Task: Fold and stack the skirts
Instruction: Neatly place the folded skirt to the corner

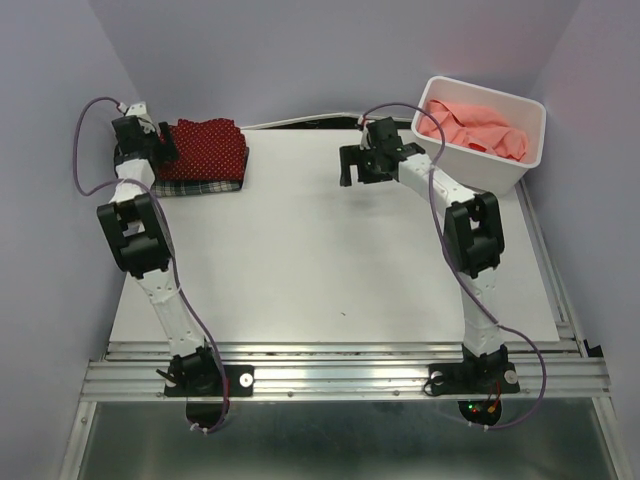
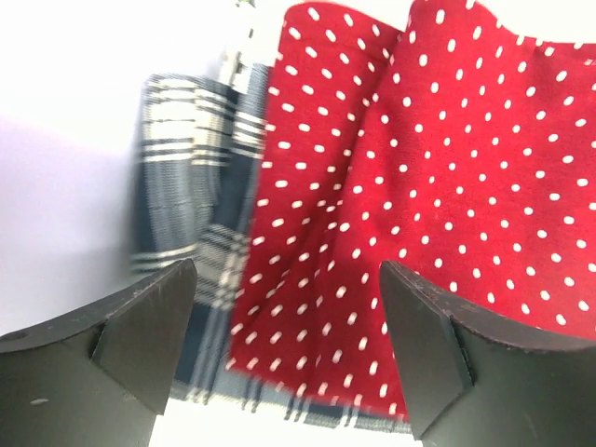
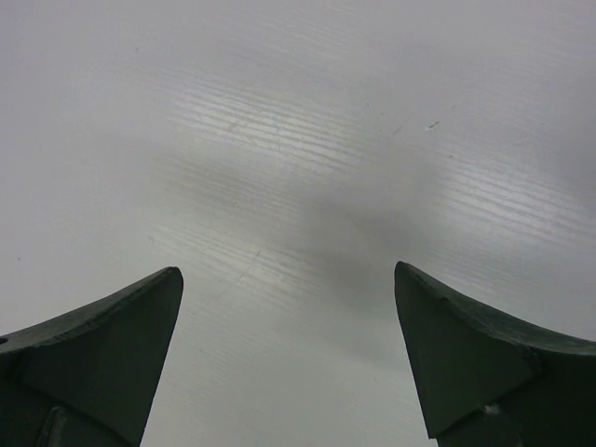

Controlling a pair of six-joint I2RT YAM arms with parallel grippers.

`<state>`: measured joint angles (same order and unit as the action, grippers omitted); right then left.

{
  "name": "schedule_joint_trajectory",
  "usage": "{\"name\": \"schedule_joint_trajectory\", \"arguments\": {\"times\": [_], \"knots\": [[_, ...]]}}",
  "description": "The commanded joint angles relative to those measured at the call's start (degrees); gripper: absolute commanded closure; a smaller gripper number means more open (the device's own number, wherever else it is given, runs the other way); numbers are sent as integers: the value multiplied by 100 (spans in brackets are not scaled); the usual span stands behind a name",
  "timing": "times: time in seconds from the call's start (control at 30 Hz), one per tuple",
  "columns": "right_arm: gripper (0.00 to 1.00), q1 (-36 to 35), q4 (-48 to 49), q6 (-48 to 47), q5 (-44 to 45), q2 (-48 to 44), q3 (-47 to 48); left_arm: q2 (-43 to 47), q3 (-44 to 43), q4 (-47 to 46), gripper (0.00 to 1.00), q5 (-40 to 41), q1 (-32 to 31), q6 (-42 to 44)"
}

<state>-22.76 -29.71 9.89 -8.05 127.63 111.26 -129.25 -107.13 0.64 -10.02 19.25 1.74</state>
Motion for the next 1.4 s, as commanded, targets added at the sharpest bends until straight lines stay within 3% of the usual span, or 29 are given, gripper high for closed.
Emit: {"name": "schedule_joint_trajectory", "arguments": {"times": [0.0, 0.07, 0.1, 0.2, 0.47, 0.67, 0.73, 0.87, 0.93, 1.03, 1.2, 1.37], "knots": [[0, 62, 62, -119, 199, -678, 62, 1182, 262, -73, 9, 580, 185, 300], [0, 114, 36, -145, 173, -783, 62, 1673, 491, 83, 8, 519, 185, 415], [0, 175, 27, -145, 155, -819, 71, 1797, 544, 128, 1, 475, 176, 450], [0, 360, -52, -119, -29, -959, -60, 2122, 623, 383, 1, 115, 159, 766], [0, 949, -8, -242, -469, -1802, -1141, 2835, 684, 1517, 1, 606, -421, 1522], [0, 1143, 238, -391, -671, -2523, -2327, 3494, 1885, 1324, 1, 1414, -1597, 1584], [0, 1143, 334, -417, -916, -2813, -2861, 3713, 2509, 1237, 2, 1547, -2291, 1541], [0, 1143, 870, -453, -1154, -3367, -3831, 4179, 3618, 807, 1, 1152, -3040, 1294], [0, 1143, 1143, -435, -1190, -3621, -4480, 4451, 4066, 509, 2, 398, -3321, 987], [0, 1143, 1529, -383, -1347, -3964, -5253, 4636, 4797, 78, 1, 272, -3882, 828], [0, 1143, 2057, -444, -1471, -4545, -6150, 4777, 5273, -240, 1, 299, -4227, 820], [0, 1090, 2057, -532, -1497, -4730, -6310, 4786, 5325, -284, 2, 220, -4341, 819]]}}
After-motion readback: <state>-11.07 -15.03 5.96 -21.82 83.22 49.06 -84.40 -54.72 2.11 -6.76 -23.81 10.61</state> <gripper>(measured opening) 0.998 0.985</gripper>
